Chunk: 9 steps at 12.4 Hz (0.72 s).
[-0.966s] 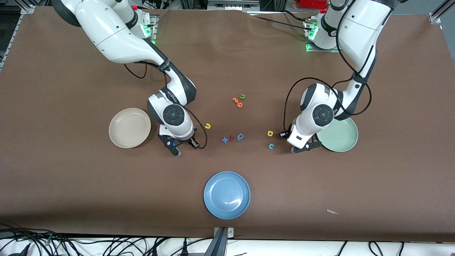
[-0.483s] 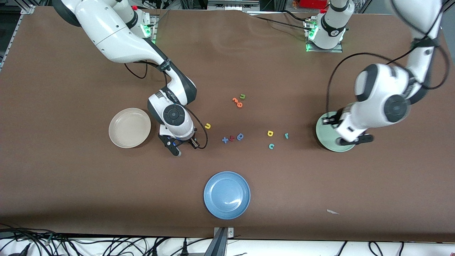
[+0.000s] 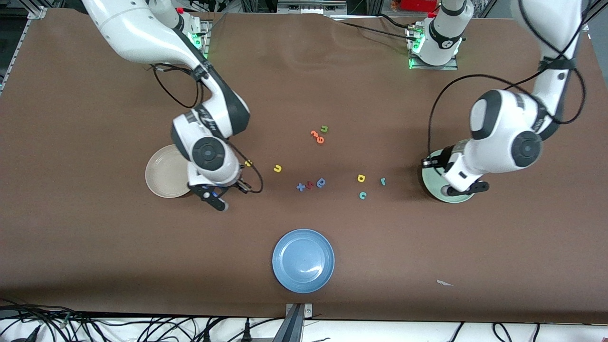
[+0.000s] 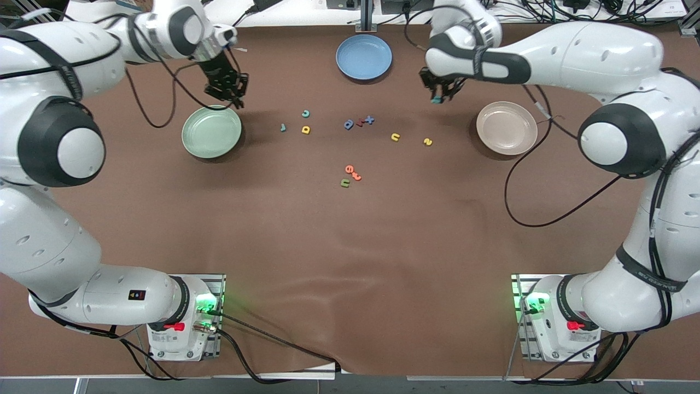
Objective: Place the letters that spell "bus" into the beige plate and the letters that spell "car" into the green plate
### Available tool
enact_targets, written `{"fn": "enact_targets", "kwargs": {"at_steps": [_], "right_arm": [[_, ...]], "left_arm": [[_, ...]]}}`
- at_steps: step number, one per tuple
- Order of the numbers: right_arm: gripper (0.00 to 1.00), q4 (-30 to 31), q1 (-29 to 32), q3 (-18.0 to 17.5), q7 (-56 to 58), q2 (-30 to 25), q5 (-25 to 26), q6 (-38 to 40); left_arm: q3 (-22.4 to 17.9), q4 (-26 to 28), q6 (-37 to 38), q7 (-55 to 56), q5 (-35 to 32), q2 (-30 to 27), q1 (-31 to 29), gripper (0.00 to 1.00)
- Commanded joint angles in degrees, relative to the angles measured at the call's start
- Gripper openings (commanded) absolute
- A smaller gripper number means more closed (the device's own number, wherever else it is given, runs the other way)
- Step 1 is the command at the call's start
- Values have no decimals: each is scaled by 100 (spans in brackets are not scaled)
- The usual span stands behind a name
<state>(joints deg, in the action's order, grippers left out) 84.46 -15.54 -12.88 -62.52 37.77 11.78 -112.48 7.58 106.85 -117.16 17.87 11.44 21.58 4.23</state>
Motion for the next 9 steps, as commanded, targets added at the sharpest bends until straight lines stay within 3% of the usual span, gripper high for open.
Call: {"fn": "enact_targets", "kwargs": {"at_steps": [1, 6, 9], "right_arm": [[10, 508, 226, 233, 1238, -375, -132, 77], [11, 1720, 797, 646, 3479, -858, -140, -405], [15, 2651, 938, 752, 3905, -1025, -439, -1282]], "left_arm": [[-46, -41, -927, 864, 104, 485, 559, 14], [-64, -41, -1458, 1227, 68, 1014, 868, 17], [-81, -50, -1643, 1236, 51, 1155, 904, 19]]}}
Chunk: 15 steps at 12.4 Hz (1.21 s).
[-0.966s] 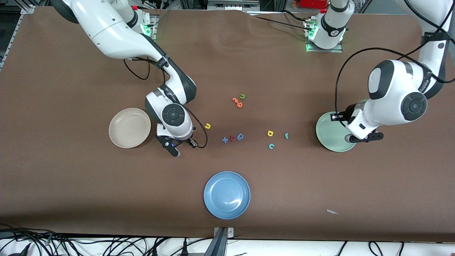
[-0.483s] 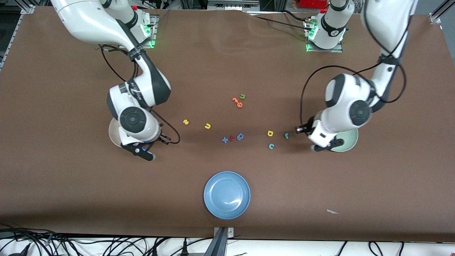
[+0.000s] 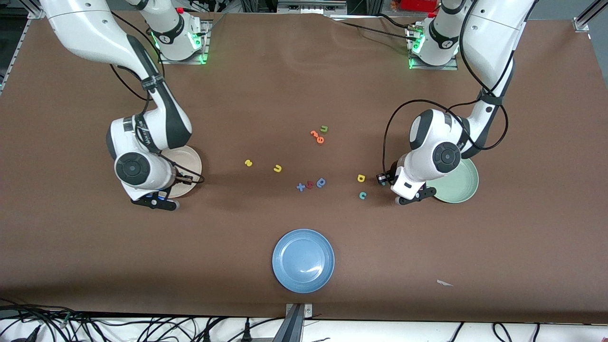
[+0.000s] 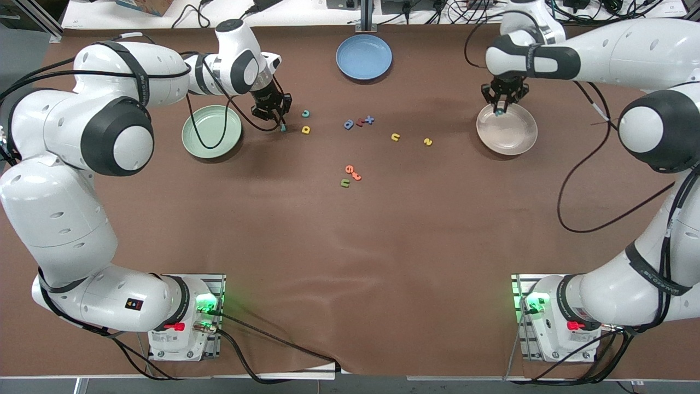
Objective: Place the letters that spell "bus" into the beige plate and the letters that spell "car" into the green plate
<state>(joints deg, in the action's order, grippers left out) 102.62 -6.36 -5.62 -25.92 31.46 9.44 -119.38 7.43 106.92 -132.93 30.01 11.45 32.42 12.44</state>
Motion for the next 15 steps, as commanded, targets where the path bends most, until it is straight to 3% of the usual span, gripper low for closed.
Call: {"fn": "enact_targets", "kwargs": {"at_steps": [1, 2, 3, 6, 8, 12, 15], "right_arm": [[23, 1057, 56, 26, 245, -404, -215, -917], [68, 1137, 65, 34, 245, -404, -215, -1086], [99, 1103, 65, 34, 228, -465, -215, -1035], [99, 858, 56, -88, -252, -720, -293, -527], [99, 673, 56, -613, -1113, -773, -364, -262], [99, 690, 39, -1317, -3073, -519, -373, -743], [99, 751, -66, -1600, -4007, -212, -294, -1341]], "left_arm": [[-66, -57, -67, 48, -1, 72, 83, 19], [-66, -57, -67, 127, -19, 133, 91, 21], [-66, -83, -67, 145, -72, 185, 118, 21], [-66, -136, -67, 469, -519, 318, 153, 21], [-58, -136, -76, 523, -547, 344, 171, 21], [-58, -346, -76, 698, -547, 432, 223, 21], [-58, -391, -76, 751, -538, 441, 223, 21]]}}
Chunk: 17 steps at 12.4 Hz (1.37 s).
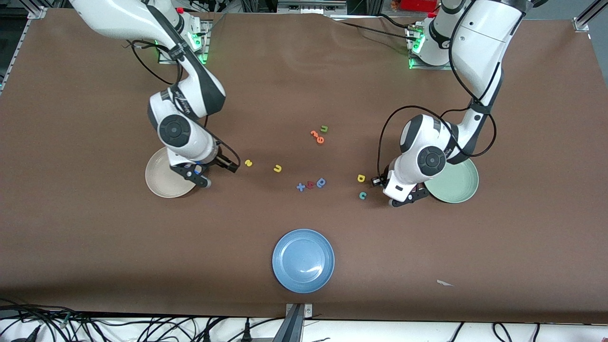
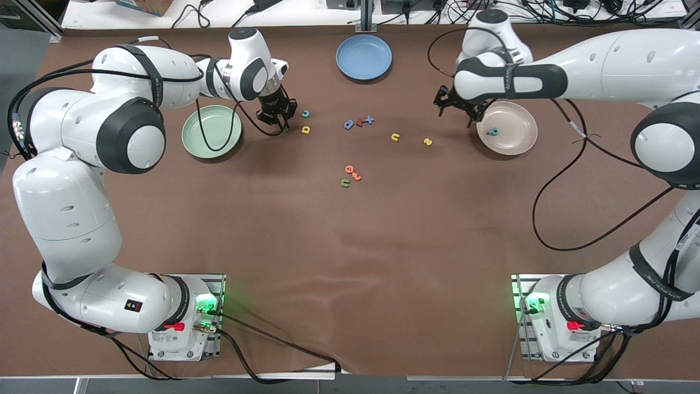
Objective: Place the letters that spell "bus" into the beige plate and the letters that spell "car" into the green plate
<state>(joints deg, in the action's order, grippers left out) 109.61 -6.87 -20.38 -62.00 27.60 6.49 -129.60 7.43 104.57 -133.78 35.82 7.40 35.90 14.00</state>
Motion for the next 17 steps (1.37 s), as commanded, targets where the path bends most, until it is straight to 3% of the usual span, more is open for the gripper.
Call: {"fn": "enact_targets", "kwargs": {"at_steps": [1, 5, 6, 8, 11, 13, 15, 17], "right_arm": [[93, 78, -103, -124, -496, 297, 19, -486], [77, 131, -315, -124, -769, 597, 264, -909], [68, 140, -315, -124, -769, 624, 370, -927], [64, 166, -332, -124, -778, 659, 388, -1023], [54, 245, -350, -115, -778, 773, 388, -1313], [54, 254, -359, -106, -778, 799, 397, -1358], [44, 254, -359, -106, -769, 800, 397, -1358], [9, 245, -359, -98, -769, 800, 397, -1358]], "left_arm": [[-57, -156, 10, 179, -134, 102, 67, 21], [-66, -156, 10, 179, -151, 224, 102, 21], [-66, -156, 10, 179, -151, 225, 103, 23], [-66, -156, 10, 179, -151, 251, 111, 30], [-66, -156, 10, 179, -151, 260, 146, 30], [-66, -156, 10, 179, -151, 303, 147, 30], [-66, -165, 10, 179, -151, 304, 147, 28], [-66, -182, 10, 179, -151, 304, 138, 8]]}}
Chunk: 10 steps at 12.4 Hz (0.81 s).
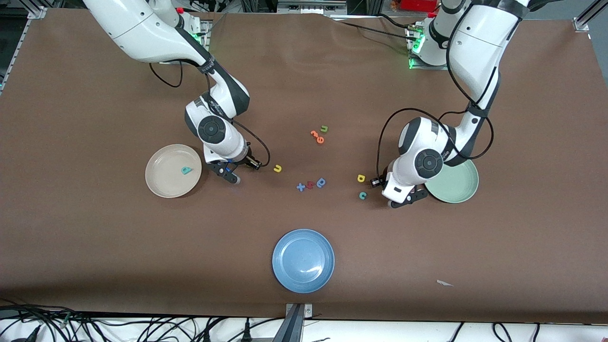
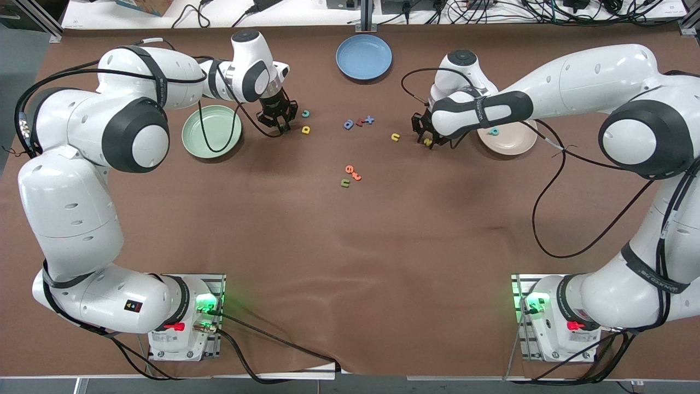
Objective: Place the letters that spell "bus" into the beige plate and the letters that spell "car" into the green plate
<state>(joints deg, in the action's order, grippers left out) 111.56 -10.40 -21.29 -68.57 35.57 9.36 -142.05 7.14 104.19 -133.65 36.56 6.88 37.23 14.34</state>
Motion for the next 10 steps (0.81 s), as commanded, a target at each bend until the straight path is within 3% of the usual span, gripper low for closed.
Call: {"fn": "enact_targets", "kwargs": {"at_steps": [1, 5, 10], "right_arm": [[3, 50, -6, -7, -104, -6, 110, -104], [2, -29, 3, 2, -25, -304, 118, 203], [2, -248, 213, 396, 1675, -1148, 5, 1758]], "left_arm": [[-37, -162, -3, 114, -99, 171, 104, 0], [-63, -180, 101, 45, -108, -74, -18, 0], [-28, -180, 2690, -1849, -99, -1515, -1308, 0]]}}
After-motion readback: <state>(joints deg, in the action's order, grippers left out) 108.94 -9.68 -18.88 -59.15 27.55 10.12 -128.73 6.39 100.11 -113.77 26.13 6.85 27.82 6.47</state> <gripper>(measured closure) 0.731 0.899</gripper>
